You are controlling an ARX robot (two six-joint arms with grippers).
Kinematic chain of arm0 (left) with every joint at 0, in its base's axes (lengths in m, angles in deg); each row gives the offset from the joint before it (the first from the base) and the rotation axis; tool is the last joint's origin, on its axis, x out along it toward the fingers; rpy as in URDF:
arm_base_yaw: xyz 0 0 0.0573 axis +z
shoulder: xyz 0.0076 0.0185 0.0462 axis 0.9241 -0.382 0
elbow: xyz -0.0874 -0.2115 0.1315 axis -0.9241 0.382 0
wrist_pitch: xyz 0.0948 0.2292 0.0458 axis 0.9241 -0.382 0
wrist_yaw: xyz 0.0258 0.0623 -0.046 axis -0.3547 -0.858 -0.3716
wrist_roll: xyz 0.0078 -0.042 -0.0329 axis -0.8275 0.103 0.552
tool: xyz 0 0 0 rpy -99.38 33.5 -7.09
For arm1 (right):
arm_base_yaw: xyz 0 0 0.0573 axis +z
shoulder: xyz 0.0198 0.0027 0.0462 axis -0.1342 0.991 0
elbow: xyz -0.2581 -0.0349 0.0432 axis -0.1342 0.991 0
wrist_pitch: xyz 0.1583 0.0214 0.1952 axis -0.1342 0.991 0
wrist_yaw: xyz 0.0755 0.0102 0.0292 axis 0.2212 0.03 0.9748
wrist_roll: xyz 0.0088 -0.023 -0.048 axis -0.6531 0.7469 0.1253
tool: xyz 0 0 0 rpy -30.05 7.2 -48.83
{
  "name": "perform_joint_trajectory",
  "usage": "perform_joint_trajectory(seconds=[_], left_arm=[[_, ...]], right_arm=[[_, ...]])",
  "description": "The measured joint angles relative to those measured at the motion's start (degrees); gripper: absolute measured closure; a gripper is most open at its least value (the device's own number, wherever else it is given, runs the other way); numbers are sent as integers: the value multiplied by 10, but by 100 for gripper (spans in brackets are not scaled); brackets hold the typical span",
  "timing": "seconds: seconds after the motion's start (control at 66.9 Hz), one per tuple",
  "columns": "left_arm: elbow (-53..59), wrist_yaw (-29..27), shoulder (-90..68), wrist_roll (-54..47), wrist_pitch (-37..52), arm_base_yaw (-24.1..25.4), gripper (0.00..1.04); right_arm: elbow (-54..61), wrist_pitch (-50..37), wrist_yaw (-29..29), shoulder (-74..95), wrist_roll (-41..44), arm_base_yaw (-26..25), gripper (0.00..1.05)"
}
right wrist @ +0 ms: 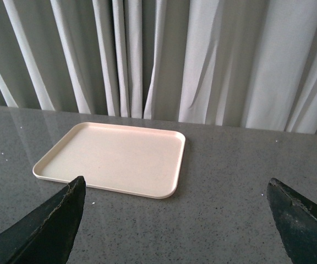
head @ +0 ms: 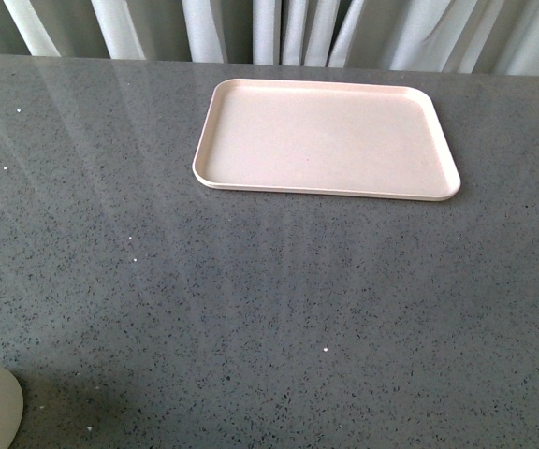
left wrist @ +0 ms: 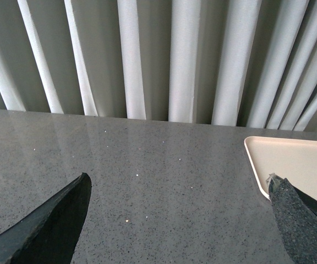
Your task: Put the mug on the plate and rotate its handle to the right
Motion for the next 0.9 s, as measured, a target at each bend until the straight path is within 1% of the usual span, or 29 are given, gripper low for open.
perform_joint_trajectory(seconds=[0.703,0.733,0.748,0.763,0.778,0.823,0.853,0.897], left_arm=[[0,1,-1,2,-1,0,9],[-16,17,-20,20,-44,5,9],[-35,33,-41,30,-89,9,9],[-45,38,-56,40,-110,11,9],[-67,46,-89,52,-148,16,9],[-115,63,-179,66,-208,33,9],[-144,73,-252,69,-204,54,9],[-172,87,-324,59,-174,78,9]], right_arm=[[0,0,0,0,0,0,9],[0,0,0,0,0,0,9],[0,0,0,0,0,0,9],[0,0,0,0,0,0,9],[0,0,0,0,0,0,9],[0,0,0,0,0,0,9],[0,0,0,0,0,0,9],[0,0,0,0,0,0,9]])
